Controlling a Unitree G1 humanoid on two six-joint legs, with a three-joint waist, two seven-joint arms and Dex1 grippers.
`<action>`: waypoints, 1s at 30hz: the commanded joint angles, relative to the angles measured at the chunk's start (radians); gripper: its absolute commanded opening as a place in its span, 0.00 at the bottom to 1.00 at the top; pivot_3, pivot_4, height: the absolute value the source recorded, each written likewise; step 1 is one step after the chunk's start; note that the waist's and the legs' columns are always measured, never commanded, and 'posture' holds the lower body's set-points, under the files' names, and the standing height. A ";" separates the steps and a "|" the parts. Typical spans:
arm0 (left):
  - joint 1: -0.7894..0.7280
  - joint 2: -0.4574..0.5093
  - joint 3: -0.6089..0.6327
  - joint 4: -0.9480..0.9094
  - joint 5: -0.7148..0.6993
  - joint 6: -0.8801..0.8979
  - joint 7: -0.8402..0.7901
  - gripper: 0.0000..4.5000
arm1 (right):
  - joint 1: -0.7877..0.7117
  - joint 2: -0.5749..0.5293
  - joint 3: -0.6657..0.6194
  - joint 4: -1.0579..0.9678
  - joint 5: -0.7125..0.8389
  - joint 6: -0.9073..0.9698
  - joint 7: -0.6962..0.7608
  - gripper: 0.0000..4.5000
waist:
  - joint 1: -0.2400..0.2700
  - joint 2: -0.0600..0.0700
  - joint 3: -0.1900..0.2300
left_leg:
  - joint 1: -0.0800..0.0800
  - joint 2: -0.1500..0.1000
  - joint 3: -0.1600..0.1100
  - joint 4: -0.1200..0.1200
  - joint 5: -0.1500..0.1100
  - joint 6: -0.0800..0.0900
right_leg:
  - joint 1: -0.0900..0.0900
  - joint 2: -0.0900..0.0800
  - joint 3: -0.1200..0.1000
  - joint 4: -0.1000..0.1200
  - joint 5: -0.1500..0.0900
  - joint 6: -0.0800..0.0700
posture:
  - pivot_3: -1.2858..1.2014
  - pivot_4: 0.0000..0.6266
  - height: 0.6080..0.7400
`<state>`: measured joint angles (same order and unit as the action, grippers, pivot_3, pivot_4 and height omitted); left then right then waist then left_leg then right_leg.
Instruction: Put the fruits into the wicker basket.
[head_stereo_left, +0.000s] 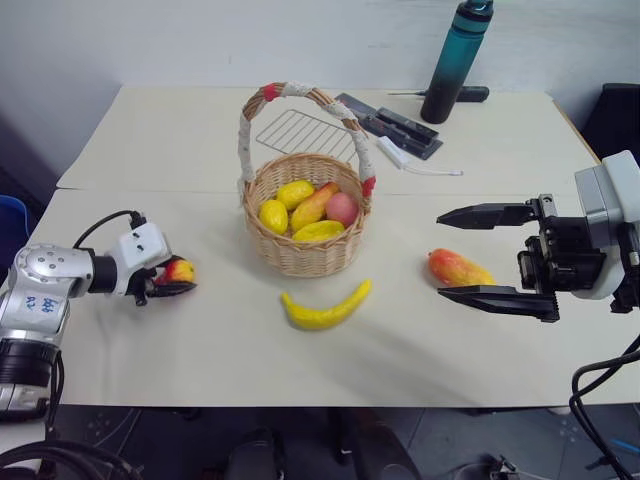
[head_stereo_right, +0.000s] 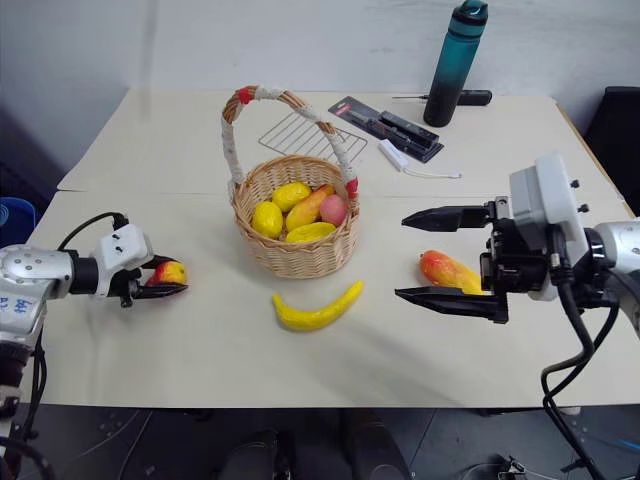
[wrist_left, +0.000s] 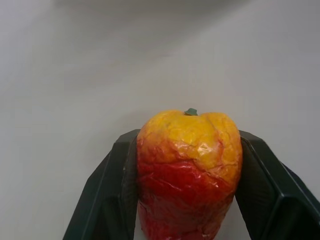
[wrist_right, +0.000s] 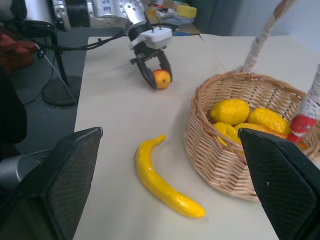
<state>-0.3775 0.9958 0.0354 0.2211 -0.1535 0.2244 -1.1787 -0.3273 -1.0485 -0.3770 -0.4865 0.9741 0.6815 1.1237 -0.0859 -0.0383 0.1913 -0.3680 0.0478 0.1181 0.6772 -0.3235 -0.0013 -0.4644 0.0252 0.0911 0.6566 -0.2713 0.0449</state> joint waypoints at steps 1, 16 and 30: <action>0.055 0.068 0.081 -0.250 -0.145 0.138 -0.093 0.48 | 0.037 -0.006 -0.086 -0.024 0.030 0.006 -0.006 1.00 | 0.003 0.000 0.000 | 0.000 0.000 0.000 0.000 0.000 0.000 | 0.000 0.000 0.000 0.000 0.000 0.000 | 0.52 0.24 1.00; -0.677 -0.418 -0.255 -0.112 -0.008 0.382 0.350 0.48 | 0.100 0.041 -0.076 -0.012 -0.010 -0.054 -0.021 1.00 | 0.036 -0.001 -0.001 | 0.008 -0.005 -0.003 0.004 0.001 0.006 | 0.015 0.000 0.004 -0.006 0.004 0.009 | 0.52 0.24 1.00; -0.643 -0.409 -0.050 -0.170 -0.213 0.494 0.225 0.99 | 0.076 0.066 0.085 -0.056 -0.105 -0.094 -0.049 1.00 | 0.024 -0.001 0.000 | -0.002 -0.003 -0.003 0.005 0.003 0.002 | 0.003 0.001 0.004 -0.001 0.003 0.008 | 0.52 0.24 1.00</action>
<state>-1.0105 0.5576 -0.0860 0.1309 -0.2974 0.6943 -0.9119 -0.2382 -0.9912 -0.3129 -0.5111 0.8844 0.6128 1.0765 -0.0616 -0.0396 0.1909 -0.3697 0.0449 0.1157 0.6816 -0.3207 0.0003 -0.4622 0.0268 0.0945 0.6563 -0.2681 0.0524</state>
